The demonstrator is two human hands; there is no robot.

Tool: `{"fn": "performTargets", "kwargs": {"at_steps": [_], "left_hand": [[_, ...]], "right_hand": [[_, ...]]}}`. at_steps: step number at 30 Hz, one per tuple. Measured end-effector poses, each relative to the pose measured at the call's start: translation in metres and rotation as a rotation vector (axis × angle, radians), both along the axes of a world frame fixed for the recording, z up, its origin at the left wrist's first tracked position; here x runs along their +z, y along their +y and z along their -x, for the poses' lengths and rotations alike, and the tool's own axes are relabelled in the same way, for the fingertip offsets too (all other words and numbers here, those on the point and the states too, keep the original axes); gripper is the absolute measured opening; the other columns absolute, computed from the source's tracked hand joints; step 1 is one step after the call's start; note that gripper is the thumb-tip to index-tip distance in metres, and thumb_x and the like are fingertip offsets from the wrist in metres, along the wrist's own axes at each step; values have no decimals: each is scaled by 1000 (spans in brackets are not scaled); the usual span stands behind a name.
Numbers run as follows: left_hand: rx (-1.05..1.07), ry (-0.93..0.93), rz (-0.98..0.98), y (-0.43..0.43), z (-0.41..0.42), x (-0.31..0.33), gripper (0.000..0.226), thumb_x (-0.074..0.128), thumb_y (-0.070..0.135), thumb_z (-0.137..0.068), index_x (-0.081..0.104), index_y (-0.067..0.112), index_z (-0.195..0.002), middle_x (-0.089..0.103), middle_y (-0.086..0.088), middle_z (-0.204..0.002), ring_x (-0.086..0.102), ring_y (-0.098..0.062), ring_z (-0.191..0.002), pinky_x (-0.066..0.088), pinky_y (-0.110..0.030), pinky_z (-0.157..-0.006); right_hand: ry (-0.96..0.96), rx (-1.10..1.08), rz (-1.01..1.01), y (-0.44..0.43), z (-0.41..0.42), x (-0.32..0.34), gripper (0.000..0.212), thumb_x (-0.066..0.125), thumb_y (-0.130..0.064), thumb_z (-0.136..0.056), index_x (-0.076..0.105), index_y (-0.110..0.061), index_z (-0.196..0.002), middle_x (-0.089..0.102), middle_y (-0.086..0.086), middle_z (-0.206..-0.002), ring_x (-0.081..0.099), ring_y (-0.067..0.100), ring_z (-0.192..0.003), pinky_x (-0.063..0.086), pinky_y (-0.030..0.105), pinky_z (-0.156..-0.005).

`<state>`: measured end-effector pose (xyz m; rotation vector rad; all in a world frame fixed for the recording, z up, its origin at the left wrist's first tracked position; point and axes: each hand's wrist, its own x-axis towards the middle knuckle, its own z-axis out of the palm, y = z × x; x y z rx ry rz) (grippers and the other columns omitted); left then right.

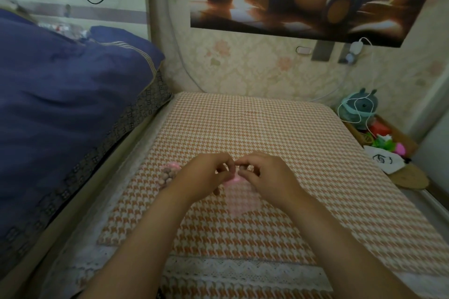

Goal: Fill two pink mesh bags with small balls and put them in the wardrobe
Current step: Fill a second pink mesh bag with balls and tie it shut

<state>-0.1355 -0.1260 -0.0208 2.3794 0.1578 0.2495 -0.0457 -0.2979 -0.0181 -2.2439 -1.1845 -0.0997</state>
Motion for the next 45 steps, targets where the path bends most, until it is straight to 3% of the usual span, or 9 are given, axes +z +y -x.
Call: {"fn": "performTargets", "kwargs": {"at_steps": [7,13,20,24,30,33,38,41,45], "left_hand": [[-24,7,66,-2,-6,0,13,66,20,-91,63,27,-80,69,6,-78,69,-14,-56,59,-42,-61],[-63,125,212,-8,-13,0,8,66,14,-91,71,13,-84,70,-8,-72,69,-17,-61,61,-33,-61],[-43,317,286,-6,-11,6,17,63,25,-92,76,15,-92,73,7,-70,72,-14,-70,46,-18,-55],[-38,229,340,-4,-14,7,12,70,9,-85,78,12,-94,74,2,-74,68,-15,-67,56,-24,-63],[89,127,293,-7,-17,3,15,64,8,-86,59,18,-95,70,-9,-74,66,-21,-59,46,-24,-46],[121,58,135,-5,-22,-1,20,59,8,-86,66,26,-81,72,-6,-76,68,-26,-66,59,-36,-58],[123,48,-45,-10,-21,5,17,63,20,-86,76,30,-84,71,8,-80,62,-3,-67,49,-18,-61],[119,56,-44,-10,-22,6,7,69,32,-80,73,31,-86,70,13,-82,63,-1,-73,56,-26,-69],[74,120,-139,-8,-21,6,16,70,45,-73,70,36,-87,69,18,-85,63,0,-76,58,-34,-76]], "right_hand": [[119,39,106,-10,-8,6,10,71,-27,-90,71,-34,-98,64,-16,-92,60,1,-74,54,25,-75],[49,100,192,-11,-16,1,7,68,-27,-89,67,-34,-88,64,-15,-87,59,3,-78,56,34,-75],[-34,163,228,-9,-18,7,9,66,-27,-92,66,-35,-87,59,-16,-93,53,-1,-79,51,29,-77],[-83,182,218,-6,-17,8,5,65,-31,-93,67,-35,-94,55,-14,-99,53,2,-80,50,30,-74],[-56,151,158,-6,-20,8,15,65,-16,-92,66,-30,-87,56,-14,-98,57,5,-84,52,34,-78],[-51,149,168,-6,-21,6,13,67,-16,-92,70,-29,-91,58,-13,-97,59,7,-83,52,35,-80],[23,43,-39,-6,-21,11,21,70,-23,-92,76,-31,-110,58,-17,-98,55,-4,-79,45,14,-76],[98,2,-168,-7,-18,16,30,73,-20,-90,71,-32,-117,63,-17,-98,58,2,-64,49,17,-70],[146,-13,-203,-5,-11,16,20,77,-22,-85,72,-30,-104,70,-17,-98,58,-8,-60,42,13,-64]]}}
